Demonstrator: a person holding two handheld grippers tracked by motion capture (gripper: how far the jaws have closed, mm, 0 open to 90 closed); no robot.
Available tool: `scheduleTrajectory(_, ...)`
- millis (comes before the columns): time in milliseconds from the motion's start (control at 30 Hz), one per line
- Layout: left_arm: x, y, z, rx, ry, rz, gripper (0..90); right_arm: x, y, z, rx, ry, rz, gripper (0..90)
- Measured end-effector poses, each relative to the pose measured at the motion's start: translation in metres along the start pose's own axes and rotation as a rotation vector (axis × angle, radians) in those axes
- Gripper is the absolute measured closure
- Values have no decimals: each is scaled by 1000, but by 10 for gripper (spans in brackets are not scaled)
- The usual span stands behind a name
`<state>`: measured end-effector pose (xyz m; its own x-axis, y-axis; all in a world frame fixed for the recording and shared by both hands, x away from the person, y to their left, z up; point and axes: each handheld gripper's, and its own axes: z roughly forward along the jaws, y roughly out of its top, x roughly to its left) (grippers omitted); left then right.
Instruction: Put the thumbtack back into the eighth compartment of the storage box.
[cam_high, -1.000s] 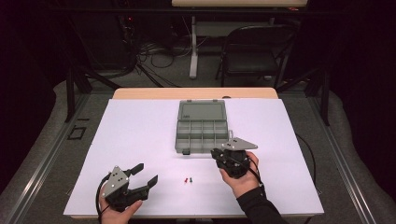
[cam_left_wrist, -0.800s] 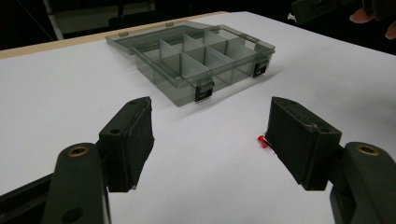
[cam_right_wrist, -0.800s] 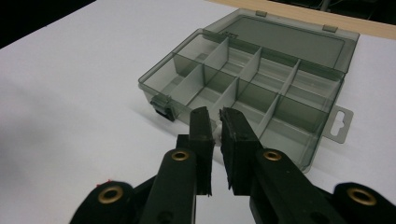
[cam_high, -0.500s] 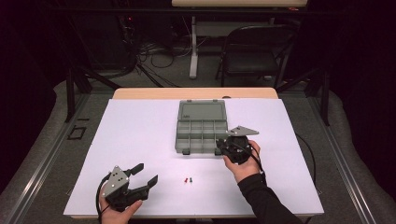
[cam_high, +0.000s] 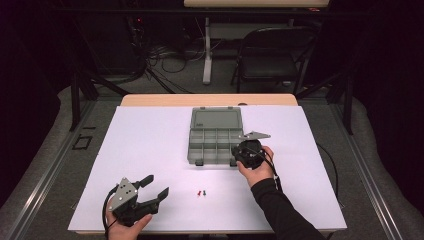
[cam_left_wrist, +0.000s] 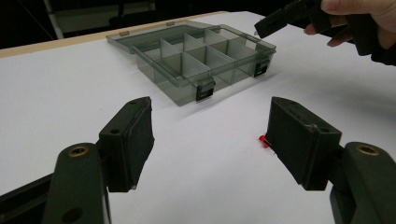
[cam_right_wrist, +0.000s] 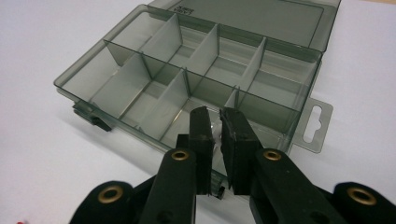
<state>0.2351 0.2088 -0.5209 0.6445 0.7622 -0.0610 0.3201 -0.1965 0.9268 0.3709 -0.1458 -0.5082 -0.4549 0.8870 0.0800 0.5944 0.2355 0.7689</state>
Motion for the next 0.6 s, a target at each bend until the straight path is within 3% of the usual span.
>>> scheduleTrajectory(600,0,0,0,0,-3,1,315,-3,-3,18,36,-31,15,824)
